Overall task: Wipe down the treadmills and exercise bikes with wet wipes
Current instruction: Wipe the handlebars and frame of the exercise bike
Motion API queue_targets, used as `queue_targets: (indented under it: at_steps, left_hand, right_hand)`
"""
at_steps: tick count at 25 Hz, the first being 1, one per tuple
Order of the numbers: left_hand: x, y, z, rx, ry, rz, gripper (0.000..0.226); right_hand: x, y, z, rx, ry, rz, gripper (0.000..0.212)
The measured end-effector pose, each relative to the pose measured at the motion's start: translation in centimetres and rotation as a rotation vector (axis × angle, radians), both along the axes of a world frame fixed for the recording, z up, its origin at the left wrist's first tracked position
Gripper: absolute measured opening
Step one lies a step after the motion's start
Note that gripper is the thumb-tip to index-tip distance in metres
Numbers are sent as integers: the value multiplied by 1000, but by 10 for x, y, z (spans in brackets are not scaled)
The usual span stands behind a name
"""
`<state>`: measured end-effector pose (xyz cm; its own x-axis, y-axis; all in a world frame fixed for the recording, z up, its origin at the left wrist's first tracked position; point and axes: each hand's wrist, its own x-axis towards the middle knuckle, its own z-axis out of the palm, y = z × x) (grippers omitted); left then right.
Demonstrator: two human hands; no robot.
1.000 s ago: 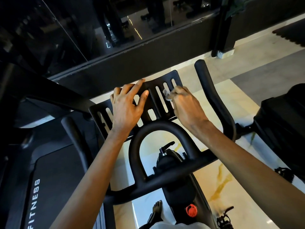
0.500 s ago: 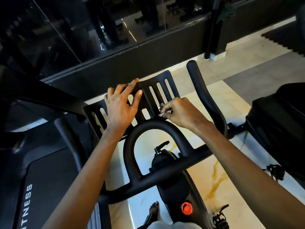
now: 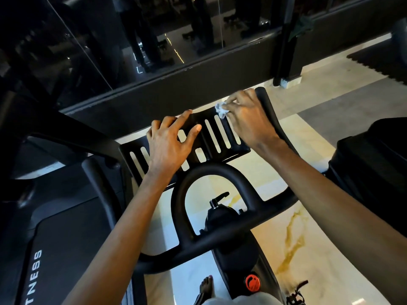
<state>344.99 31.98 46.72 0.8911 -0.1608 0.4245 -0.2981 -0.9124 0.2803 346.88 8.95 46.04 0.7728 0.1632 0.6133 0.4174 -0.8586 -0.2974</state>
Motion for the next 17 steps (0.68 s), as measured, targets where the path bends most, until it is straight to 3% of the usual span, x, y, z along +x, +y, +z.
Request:
queue_targets:
  at_steps: [10, 15, 17]
  left_hand:
    - [0, -1, -2, 11, -7, 8, 56]
    - [-1, 1, -1, 33, -10, 3, 56]
    - [0, 2, 0, 57, -4, -16, 58]
  right_hand:
    - [-18, -2, 1, 415, 67, -184, 20]
    - [-68, -12, -35, 294, 152, -91, 23]
    - [-76, -16, -38, 159, 237, -79, 25]
